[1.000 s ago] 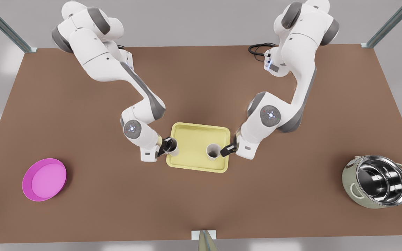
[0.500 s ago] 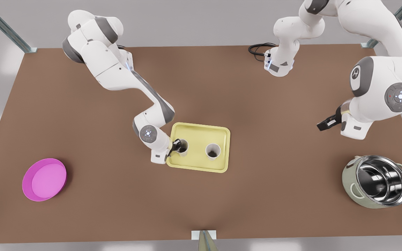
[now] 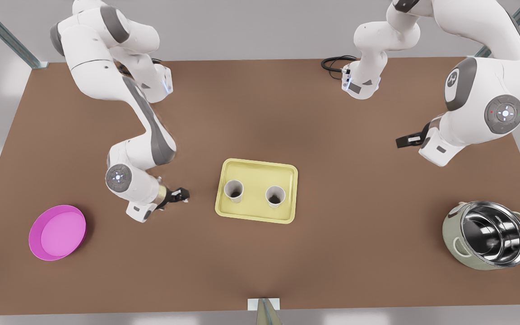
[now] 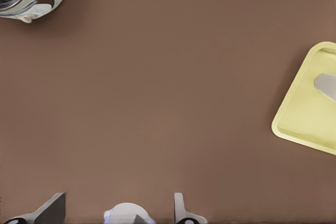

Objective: Use both arms to respectively pick up the white IKEA cups from the middle-left and middle-right positions, then place the white IKEA cups onto the middle-middle tray, ensuring that the cups remain upright and do not tip over

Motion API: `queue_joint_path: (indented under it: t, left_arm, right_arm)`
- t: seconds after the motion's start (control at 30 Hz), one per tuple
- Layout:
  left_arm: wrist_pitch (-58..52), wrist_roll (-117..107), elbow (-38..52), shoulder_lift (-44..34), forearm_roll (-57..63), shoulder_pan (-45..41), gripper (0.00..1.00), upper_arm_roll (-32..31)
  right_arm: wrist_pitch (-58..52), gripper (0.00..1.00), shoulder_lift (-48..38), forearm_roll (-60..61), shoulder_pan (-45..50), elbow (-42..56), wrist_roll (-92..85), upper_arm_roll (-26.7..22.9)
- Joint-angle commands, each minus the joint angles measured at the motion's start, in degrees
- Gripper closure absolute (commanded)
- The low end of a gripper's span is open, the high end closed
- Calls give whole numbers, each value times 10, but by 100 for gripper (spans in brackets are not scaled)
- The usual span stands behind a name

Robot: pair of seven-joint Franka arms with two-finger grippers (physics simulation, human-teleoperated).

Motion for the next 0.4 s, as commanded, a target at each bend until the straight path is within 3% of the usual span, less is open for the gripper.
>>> queue_joint_path:
  t: [0.0, 0.07, 0.23, 0.37]
  left_arm:
    - [-26, 104, 1, -1, -5, 0, 0, 0]
    - [-25, 104, 1, -1, -4, 0, 0, -1]
    - [-27, 104, 1, -2, -4, 0, 0, -1]
    - [-27, 105, 1, -2, -4, 0, 0, 0]
  right_arm:
    - [-167, 0, 13, -78, -15, 28, -3, -30]
    - [-173, 0, -22, -122, 1, 43, -4, -71]
    - [-275, 0, -219, -59, 1, 31, -6, -104]
    - [-309, 0, -267, -36, 2, 6, -1, -113]
